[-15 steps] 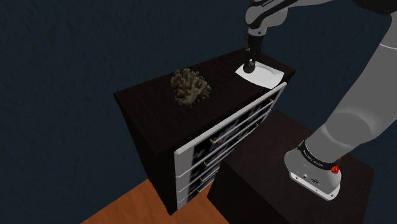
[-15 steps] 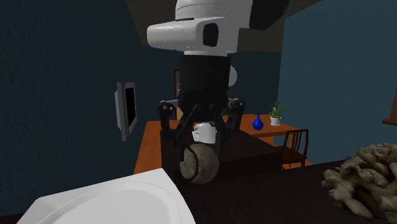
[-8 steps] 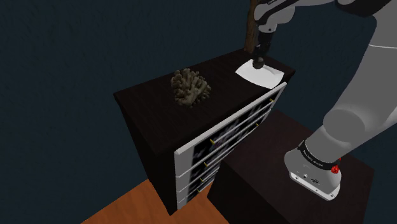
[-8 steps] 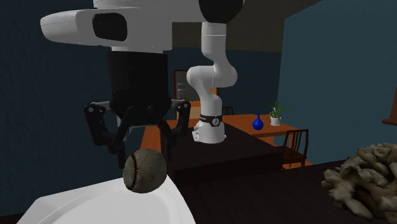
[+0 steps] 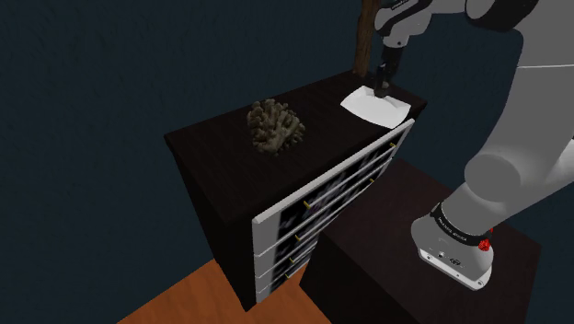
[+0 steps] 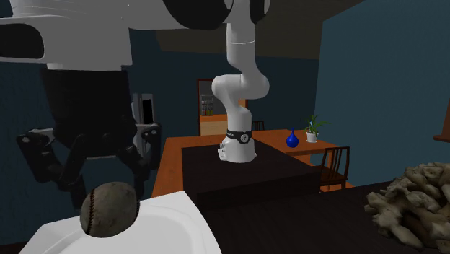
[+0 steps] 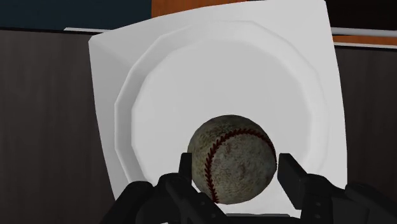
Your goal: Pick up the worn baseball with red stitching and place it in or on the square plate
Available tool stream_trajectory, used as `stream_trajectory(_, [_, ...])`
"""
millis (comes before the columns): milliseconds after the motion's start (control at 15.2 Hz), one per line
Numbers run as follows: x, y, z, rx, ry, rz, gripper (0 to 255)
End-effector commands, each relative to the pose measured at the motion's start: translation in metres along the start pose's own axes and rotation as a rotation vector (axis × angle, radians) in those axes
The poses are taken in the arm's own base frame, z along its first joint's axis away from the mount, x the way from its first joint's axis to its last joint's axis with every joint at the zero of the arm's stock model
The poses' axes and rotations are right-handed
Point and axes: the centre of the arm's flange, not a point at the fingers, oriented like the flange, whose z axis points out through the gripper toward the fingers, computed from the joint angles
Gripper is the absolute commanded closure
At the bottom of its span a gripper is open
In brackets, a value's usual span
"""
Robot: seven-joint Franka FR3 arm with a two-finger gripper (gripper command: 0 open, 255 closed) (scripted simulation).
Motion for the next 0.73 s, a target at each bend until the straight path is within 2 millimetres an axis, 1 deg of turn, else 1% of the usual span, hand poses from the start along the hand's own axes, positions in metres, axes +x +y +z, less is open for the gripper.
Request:
stream_trajectory(0, [0.001,0.001,0.010,0.000,0.000,-0.001,255])
stream_trajectory(594, [0.008,0.001,0.058,0.000,0.000,-0.001,255])
stream_trajectory(660, [0.009,0.003,0.038,-0.016,0.026,0.000,255])
